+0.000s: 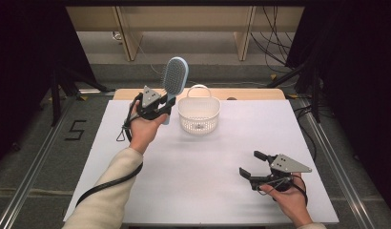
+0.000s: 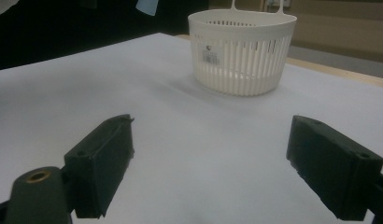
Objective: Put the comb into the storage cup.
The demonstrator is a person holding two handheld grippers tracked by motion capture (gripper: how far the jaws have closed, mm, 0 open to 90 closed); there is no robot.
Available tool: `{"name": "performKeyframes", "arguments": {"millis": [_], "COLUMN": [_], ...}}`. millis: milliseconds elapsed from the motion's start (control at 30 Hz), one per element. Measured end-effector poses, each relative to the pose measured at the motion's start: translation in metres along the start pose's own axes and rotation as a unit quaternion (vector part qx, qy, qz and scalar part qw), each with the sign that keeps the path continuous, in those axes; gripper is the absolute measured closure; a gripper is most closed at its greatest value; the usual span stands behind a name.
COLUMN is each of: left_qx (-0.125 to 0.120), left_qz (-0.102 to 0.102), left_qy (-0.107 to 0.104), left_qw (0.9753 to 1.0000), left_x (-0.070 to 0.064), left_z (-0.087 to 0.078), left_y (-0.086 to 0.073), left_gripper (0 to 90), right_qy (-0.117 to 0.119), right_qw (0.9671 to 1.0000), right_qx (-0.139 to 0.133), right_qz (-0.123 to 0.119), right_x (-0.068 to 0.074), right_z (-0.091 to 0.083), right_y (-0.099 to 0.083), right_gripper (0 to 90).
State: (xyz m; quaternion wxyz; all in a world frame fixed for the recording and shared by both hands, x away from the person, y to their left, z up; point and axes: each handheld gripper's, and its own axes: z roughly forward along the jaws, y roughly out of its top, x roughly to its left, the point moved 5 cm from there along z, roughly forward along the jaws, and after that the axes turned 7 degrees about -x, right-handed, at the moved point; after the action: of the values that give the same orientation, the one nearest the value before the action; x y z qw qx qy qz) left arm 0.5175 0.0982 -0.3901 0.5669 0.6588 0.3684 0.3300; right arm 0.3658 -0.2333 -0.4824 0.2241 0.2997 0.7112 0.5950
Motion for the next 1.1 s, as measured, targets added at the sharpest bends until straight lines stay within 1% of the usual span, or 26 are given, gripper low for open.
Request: {"name": "performKeyframes", "arguments": {"millis": [633,733,1100], "left_qx": [-0.005,-0.005,-0.008], "left_qz": [0.000,-0.001,0.000], "left_qy": [-0.004,-0.005,-0.007], "left_qw": [1.0000,1.0000,0.9999], "left_x": [-0.005,-0.007,-0.009], "left_z": [0.007,0.009,0.012], "left_y": [0.004,0.004,0.007], "left_gripper": [69.8,69.8,69.8], "right_qy": [0.001,0.001,0.002], "right_qw": [1.0000,1.0000,1.0000], "right_qx": [-0.002,-0.006,-0.004], "right_qz": [0.000,0.001,0.000], "right_x": [0.000,0.000,0.001], "right_z": [0.000,0.000,0.000], "right_y": [0.000,0.001,0.001], "right_gripper": [15.4,15.4,15.4]}}
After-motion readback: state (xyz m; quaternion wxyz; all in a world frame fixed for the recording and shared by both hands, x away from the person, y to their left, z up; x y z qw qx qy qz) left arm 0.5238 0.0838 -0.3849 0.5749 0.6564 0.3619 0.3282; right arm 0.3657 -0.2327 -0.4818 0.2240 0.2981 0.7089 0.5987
